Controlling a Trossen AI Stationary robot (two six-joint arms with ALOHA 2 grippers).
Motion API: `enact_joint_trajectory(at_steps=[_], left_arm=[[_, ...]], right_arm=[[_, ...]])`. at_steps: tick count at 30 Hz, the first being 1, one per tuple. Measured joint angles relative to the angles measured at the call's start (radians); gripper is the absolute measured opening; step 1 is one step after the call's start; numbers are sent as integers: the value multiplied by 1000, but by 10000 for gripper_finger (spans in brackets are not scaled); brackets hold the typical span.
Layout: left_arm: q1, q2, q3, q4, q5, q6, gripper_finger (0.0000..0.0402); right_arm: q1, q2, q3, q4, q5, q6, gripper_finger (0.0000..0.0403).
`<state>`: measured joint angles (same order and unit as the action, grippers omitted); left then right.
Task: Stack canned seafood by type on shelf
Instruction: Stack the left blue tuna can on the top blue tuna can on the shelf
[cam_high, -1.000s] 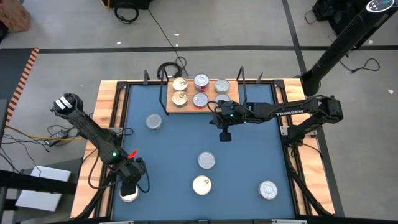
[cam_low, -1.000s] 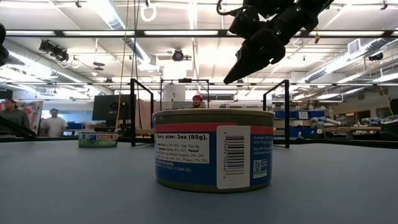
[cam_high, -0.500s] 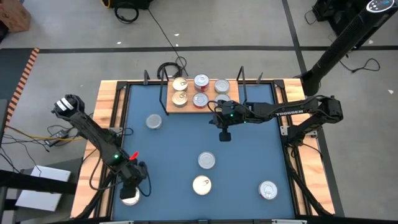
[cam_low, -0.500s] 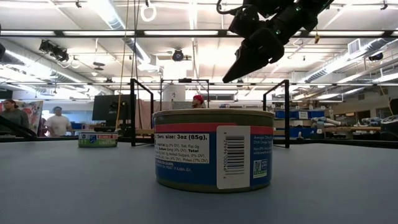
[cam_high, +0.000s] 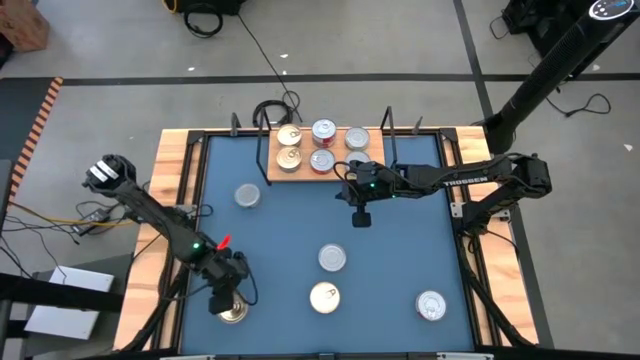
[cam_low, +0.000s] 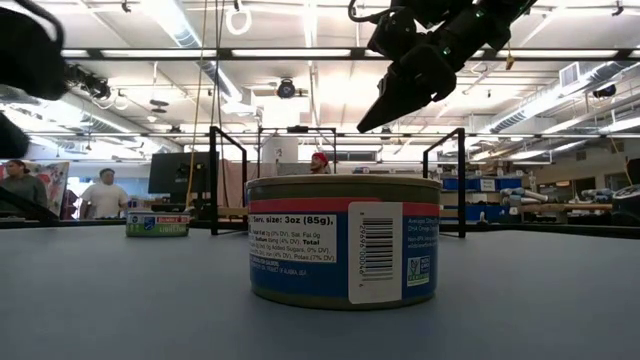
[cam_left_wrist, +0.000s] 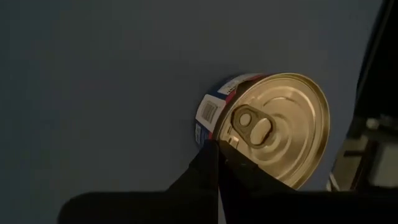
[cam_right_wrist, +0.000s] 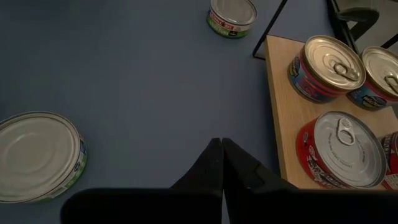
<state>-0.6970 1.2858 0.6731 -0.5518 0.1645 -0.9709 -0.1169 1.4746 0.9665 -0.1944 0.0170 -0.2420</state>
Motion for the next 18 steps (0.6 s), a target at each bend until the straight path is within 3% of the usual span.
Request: enact_joint_trajectory(at_steps=[18], left_arm=[[348,-2,2,74,-36,272,1]], right_arm=[[0,0,0,0,0,-3,7]])
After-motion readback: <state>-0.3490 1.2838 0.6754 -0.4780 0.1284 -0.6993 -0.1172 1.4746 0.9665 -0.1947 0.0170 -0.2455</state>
